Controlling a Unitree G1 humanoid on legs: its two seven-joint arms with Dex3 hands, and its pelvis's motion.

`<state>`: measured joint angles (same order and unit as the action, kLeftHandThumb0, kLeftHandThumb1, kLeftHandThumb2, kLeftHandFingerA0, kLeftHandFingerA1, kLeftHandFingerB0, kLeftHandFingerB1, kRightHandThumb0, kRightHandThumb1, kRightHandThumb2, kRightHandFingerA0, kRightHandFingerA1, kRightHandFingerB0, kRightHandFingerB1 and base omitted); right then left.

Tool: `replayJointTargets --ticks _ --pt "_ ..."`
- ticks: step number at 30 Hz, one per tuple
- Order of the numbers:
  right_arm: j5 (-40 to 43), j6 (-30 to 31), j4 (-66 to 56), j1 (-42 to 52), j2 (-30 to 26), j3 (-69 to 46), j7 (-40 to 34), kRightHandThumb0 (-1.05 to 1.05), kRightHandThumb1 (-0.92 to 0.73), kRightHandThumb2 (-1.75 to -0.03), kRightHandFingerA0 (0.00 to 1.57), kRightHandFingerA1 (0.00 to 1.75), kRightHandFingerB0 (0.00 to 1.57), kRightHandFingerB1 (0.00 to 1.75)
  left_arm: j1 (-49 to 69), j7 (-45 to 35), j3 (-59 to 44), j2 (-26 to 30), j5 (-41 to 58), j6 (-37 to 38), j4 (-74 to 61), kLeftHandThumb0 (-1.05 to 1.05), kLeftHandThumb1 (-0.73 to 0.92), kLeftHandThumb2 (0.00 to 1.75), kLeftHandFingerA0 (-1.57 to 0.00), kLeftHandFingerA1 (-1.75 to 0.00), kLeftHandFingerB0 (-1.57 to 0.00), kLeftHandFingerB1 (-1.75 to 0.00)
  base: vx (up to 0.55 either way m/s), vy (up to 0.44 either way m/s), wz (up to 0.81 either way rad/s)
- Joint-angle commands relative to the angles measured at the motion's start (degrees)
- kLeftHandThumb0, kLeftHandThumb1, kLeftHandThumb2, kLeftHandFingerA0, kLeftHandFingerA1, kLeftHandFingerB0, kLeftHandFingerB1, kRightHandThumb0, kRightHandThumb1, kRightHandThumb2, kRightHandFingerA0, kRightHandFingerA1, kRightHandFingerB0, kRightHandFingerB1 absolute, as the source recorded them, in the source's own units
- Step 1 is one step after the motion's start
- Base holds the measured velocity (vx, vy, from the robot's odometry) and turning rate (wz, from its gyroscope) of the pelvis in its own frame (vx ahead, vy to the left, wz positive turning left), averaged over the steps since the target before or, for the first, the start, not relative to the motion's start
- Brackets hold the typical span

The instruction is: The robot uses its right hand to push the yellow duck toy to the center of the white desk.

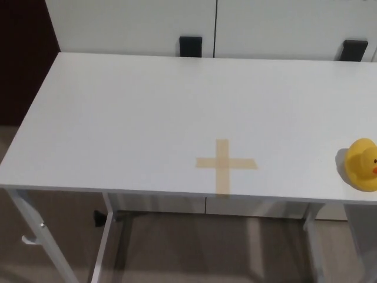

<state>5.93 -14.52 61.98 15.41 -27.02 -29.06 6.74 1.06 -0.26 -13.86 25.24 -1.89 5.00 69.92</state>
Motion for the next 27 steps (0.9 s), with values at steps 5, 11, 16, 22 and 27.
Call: replayJointTargets --ticks 5,11,16,22,27 --pt "6.6 -3.6 -0.6 -6.0 -6.5 -6.9 2.8 -0.45 -0.77 -0.64 0.26 0.32 0.16 0.28 -0.3 -0.1 -0.7 1.0 1.2 0.6 1.4 0.11 0.02 0.99 -1.31 -1.20 -1.28 -1.18 0.00 0.000 0.00" --pt "5.3 -1.0 -6.1 -12.4 -11.7 -6.0 0.6 -0.34 -0.56 -1.10 0.00 0.49 0.00 0.48 -0.1 -0.5 -0.5 1.6 1.0 0.9 1.3 0.11 -0.02 0.97 -1.31 -1.20 -1.27 -1.17 0.00 0.000 0.00" --pt "5.6 3.6 -9.8 -22.2 -15.1 -4.8 -0.6 -0.36 -0.50 -1.08 0.00 0.51 0.00 0.49 0.2 -0.5 -0.7 1.7 1.4 0.8 1.3 0.11 0.01 0.99 -1.32 -1.20 -1.27 -1.17 0.00 0.000 0.00" --pt "5.0 6.4 -13.1 -33.1 -14.5 -2.1 -2.0 -0.90 -0.84 -0.66 0.24 0.66 0.20 0.53 0.4 -0.3 -0.8 1.7 1.5 0.8 1.1 0.10 0.02 0.99 -1.31 -1.20 -1.24 -1.15 0.00 0.000 0.00" --pt "4.7 11.4 -24.4 -39.6 -10.0 2.6 -2.9 -0.78 -0.89 -0.68 0.19 0.40 0.12 0.29 0.6 -0.6 -1.1 1.5 1.8 1.2 1.6 0.58 -0.19 1.75 -1.28 -1.10 -1.31 -1.06 0.00 0.000 0.00"
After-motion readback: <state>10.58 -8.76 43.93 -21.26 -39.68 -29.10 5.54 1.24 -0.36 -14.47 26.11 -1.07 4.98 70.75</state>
